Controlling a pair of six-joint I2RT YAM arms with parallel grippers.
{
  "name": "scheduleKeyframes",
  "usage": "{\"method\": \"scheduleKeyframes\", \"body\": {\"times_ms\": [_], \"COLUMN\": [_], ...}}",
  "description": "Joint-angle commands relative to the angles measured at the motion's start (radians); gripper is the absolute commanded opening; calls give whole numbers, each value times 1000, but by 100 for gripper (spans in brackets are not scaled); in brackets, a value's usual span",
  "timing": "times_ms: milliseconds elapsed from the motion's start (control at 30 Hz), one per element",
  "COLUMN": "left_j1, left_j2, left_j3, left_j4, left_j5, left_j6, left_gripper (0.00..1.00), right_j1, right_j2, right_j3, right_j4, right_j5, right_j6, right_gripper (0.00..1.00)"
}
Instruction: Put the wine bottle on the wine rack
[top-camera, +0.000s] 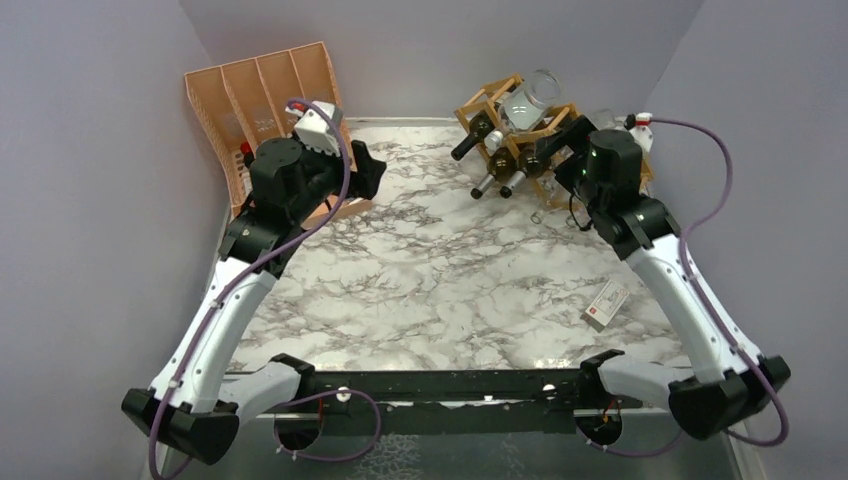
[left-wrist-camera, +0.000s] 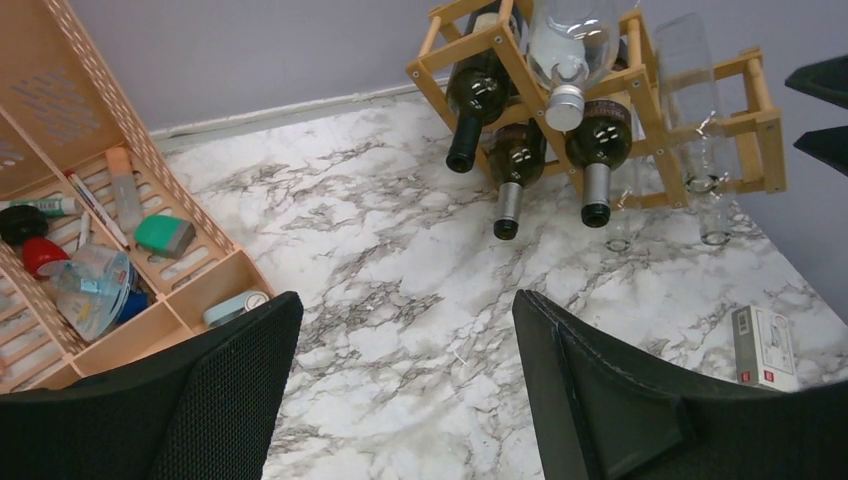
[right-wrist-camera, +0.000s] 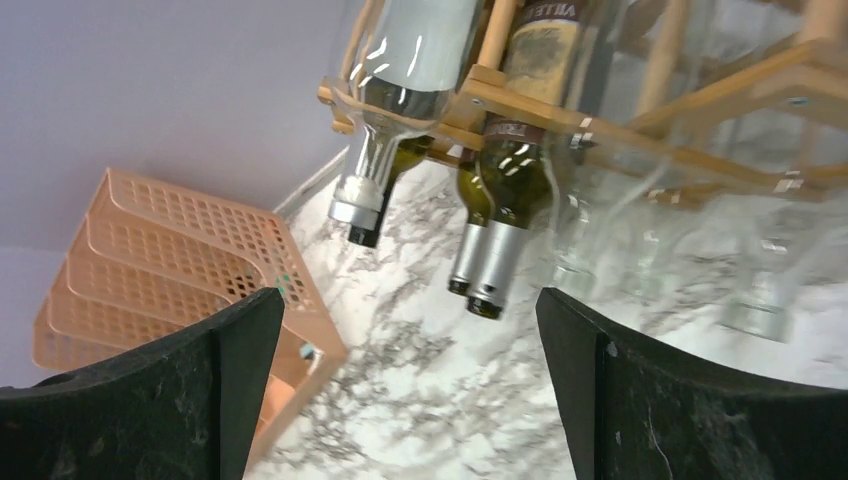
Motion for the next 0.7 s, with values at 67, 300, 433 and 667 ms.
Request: {"method": "scheduleKeyframes", "body": {"times_ms": [67,300,433,667], "left_j1": [-2,-2,-2,-1], "left_j2": [-178,-368,-446,-504], "left_j3": [-70,-255,-318,-306], "left_j4": [-53,-46,-52,-61], "left_j5": [38,-13,-94,-224], "left_j6": [13,-21,-21,18], "left_gripper": [84,90,95,99], "right_j1": [-5,-5,-5,-5], "right_j2": [-232,-512,-667,-798], "right_j3": [-123,-246,-239,-127], "right_j4": [-223,-354,-376,-425], "right_j5": [55,1,-43,-26], "right_j6": [-251,-383,-450,-514], "right_gripper": [100,100,100,100]}}
